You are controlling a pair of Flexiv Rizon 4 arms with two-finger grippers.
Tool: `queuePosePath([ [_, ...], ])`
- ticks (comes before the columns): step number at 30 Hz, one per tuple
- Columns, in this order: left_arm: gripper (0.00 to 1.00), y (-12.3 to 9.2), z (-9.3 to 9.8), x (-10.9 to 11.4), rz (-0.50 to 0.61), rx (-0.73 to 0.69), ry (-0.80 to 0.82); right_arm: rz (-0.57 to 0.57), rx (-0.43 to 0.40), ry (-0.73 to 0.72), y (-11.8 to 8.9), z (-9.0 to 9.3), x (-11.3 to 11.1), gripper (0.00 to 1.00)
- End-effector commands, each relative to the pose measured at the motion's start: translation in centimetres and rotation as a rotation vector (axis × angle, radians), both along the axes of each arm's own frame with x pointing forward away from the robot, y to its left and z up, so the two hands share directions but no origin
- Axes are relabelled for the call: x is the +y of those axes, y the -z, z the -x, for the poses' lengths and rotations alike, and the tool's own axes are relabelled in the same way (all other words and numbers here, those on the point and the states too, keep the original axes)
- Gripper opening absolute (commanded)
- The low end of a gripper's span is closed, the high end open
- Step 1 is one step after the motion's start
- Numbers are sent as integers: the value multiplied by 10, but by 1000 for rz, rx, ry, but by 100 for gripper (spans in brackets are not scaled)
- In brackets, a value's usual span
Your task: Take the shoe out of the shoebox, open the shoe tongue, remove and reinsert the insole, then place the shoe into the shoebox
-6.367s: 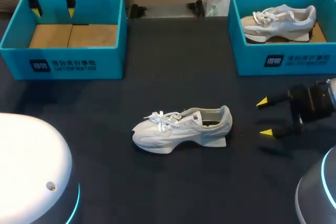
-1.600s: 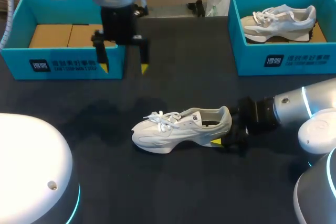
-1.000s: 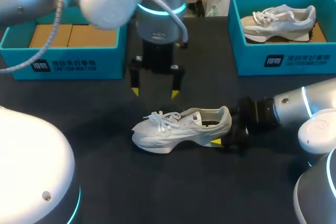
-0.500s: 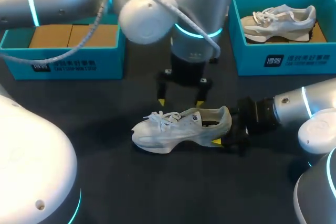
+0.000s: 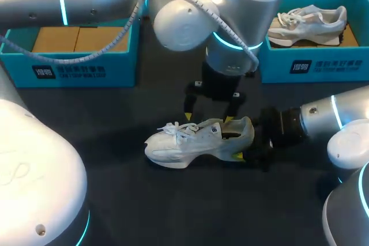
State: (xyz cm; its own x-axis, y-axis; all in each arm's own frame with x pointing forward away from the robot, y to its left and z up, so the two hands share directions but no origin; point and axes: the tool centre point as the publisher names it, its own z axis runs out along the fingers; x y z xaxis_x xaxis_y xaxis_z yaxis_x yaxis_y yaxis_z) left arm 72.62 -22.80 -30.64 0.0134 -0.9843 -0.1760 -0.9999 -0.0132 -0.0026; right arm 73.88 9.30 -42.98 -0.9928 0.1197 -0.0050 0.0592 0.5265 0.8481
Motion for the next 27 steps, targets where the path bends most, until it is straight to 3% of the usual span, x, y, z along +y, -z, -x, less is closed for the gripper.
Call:
queuePosePath([
  [1, 100, -1, 0, 0, -1, 0, 0, 4, -1, 2, 5, 0, 4, 0],
  [13, 100, -1, 0, 0, -1, 0, 0, 4, -1, 2, 5, 0, 4, 0],
  [20, 100, 1, 6, -5, 58, 20, -11, 4, -1, 2, 5, 0, 4, 0],
  [27, 100, 15, 12, -10, 36, 9, 7, 4, -1, 2, 5, 0, 4, 0],
])
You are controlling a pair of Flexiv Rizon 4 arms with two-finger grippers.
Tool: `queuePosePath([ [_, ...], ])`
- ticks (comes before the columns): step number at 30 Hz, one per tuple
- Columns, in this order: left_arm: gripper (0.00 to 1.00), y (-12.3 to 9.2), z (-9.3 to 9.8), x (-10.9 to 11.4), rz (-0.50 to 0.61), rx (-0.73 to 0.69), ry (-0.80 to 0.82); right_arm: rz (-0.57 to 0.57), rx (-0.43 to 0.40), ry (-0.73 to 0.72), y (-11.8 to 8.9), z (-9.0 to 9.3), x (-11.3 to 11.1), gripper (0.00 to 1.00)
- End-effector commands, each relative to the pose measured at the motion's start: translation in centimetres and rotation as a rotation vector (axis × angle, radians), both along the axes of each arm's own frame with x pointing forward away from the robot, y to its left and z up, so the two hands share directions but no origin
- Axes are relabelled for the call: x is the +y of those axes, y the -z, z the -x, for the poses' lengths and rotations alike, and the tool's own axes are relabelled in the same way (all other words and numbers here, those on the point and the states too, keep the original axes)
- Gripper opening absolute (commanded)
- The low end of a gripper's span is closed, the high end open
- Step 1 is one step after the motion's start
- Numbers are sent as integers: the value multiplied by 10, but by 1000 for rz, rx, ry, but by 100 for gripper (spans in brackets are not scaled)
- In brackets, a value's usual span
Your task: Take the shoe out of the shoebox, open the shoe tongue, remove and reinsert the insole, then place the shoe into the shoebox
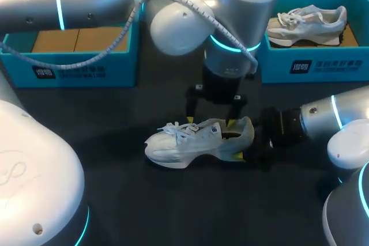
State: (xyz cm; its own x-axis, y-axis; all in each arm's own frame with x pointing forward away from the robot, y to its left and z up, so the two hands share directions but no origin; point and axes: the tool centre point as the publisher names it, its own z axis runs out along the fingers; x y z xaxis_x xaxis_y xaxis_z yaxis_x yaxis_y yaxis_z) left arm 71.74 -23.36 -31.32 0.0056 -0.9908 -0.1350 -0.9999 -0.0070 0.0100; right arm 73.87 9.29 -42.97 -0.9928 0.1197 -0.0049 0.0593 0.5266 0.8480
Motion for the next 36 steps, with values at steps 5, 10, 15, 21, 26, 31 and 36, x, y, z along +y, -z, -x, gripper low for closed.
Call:
queuePosePath([
  [5, 100, 18, 0, -3, -6, -7, -7, 3, -1, 2, 5, 0, 4, 0],
  [10, 100, 23, -8, -7, -10, 6, -38, 3, -1, 2, 5, 0, 4, 0],
  [15, 100, 35, -10, -10, -44, 16, -49, 3, -1, 2, 5, 0, 4, 0],
  [21, 100, 43, -10, -7, -76, 6, -59, 3, -1, 2, 5, 0, 4, 0],
  [26, 100, 48, -10, -5, -95, 14, -63, 3, -1, 2, 5, 0, 4, 0],
  [31, 100, 49, -9, 2, -124, 11, -82, 3, -1, 2, 5, 0, 4, 0],
  [36, 100, 43, -5, 13, -147, 11, -97, 3, -1, 2, 5, 0, 4, 0],
])
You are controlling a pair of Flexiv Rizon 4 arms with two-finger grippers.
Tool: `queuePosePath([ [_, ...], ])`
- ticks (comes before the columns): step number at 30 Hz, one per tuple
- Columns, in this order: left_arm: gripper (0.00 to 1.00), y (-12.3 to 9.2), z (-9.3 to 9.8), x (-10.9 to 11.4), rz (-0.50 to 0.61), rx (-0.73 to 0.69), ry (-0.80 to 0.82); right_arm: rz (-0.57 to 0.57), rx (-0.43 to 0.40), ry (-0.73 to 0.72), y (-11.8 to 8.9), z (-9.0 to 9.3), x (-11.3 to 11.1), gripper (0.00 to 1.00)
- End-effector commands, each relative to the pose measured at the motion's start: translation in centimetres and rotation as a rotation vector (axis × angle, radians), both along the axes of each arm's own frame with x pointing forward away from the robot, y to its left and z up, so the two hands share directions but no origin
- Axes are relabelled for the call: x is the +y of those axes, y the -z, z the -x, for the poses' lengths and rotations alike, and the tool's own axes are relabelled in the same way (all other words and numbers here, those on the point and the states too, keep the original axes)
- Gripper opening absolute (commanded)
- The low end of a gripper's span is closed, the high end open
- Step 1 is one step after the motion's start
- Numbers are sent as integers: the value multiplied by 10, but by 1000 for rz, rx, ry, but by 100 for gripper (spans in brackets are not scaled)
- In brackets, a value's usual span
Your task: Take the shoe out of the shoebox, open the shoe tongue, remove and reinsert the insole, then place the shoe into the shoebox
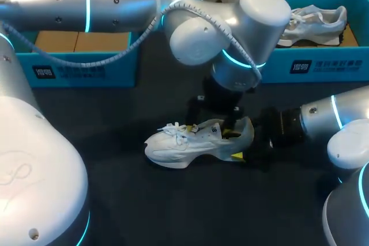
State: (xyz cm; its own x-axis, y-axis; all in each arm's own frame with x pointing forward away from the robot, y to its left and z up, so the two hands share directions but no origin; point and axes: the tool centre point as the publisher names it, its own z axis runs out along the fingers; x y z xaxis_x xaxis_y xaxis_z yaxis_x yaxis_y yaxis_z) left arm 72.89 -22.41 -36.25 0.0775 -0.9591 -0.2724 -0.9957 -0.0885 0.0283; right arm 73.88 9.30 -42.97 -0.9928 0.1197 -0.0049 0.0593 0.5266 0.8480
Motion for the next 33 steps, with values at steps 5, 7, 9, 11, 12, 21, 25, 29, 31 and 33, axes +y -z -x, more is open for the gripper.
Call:
queuePosePath([
  [5, 100, -16, 11, 16, -10, -12, -27, 3, -1, 2, 5, 0, 4, 0],
  [7, 100, -21, 14, 22, 0, -7, -31, 3, -1, 2, 5, 0, 4, 0],
  [9, 82, -25, 16, 27, 5, -8, -29, 3, -1, 2, 5, 0, 4, 0],
  [11, 39, -29, 16, 31, 17, -14, -34, 3, -1, 2, 5, 0, 4, 0],
  [12, 18, -31, 16, 33, 20, -14, -34, 3, -1, 2, 5, 0, 4, 0],
  [21, 0, -39, 20, 45, 89, 46, -21, 3, -1, 2, 5, 0, 4, 0],
  [25, 0, -41, 20, 53, 114, 67, -31, 3, -1, 2, 5, 0, 4, 0],
  [29, 0, -45, 22, 62, 127, 75, -19, 3, -1, 2, 5, 0, 4, 0],
  [31, 0, -47, 24, 65, 132, 71, -9, 3, -1, 2, 5, 0, 4, 0],
  [33, 0, -48, 25, 70, 145, 77, -13, 3, -1, 2, 5, 0, 4, 0],
])
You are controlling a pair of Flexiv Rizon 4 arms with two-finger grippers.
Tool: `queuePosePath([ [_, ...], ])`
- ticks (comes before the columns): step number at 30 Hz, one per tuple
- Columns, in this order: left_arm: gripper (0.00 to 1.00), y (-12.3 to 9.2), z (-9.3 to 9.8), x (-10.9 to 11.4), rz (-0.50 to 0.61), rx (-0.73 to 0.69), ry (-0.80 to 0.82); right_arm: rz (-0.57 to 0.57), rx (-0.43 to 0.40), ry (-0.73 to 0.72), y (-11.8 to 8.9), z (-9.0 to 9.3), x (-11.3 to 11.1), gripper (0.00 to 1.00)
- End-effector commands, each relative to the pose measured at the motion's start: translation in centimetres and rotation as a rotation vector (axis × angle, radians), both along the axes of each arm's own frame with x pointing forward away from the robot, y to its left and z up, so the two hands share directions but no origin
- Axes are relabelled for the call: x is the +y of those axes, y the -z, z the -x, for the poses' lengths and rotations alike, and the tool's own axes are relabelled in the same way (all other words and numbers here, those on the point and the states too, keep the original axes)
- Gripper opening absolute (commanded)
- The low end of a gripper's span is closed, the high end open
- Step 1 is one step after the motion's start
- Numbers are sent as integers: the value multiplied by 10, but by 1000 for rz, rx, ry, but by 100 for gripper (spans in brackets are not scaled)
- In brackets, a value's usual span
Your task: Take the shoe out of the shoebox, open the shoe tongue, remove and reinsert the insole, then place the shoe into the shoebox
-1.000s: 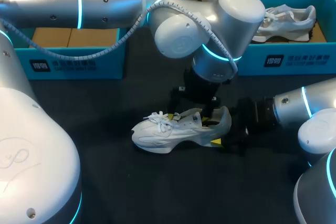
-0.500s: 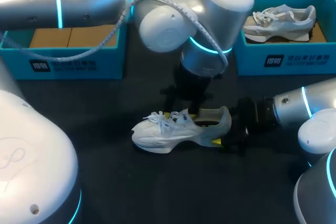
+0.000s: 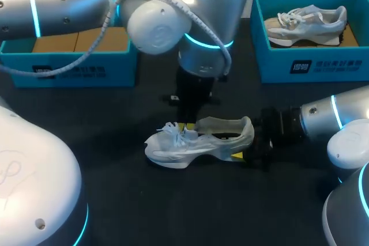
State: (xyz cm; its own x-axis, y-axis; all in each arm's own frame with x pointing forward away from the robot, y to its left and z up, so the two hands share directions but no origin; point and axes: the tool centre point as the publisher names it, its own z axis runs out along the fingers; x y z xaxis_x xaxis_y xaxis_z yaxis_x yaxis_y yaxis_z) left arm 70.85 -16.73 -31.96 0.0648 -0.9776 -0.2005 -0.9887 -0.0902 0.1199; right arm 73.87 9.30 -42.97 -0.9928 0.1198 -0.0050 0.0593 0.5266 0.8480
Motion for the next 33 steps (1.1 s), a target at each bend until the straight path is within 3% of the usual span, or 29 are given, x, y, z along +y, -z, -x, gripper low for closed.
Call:
queuePosePath([
  [1, 0, -5, 4, 15, 63, -7, -11, 3, -1, 2, 5, 0, 4, 0],
  [9, 0, 1, 0, 36, 76, 4, -58, 3, -1, 2, 5, 0, 4, 0],
  [14, 0, 21, -3, 45, 62, -22, -88, 3, -1, 2, 5, 0, 4, 0],
  [25, 0, 49, -2, 59, 145, -17, -74, 3, -1, 2, 5, 0, 4, 0],
  [26, 3, 51, -2, 60, 141, -17, -77, 3, -1, 2, 5, 0, 4, 0],
  [27, 14, 53, -2, 61, 137, -31, -90, 3, -1, 2, 5, 0, 4, 0],
  [29, 25, 56, -4, 64, 132, -29, -110, 3, -1, 2, 5, 0, 4, 0],
  [30, 39, 58, -5, 67, 140, -18, -129, 3, -1, 2, 5, 0, 4, 0],
  [33, 58, 60, -6, 72, 137, -6, -141, 3, -1, 2, 5, 0, 4, 0],
])
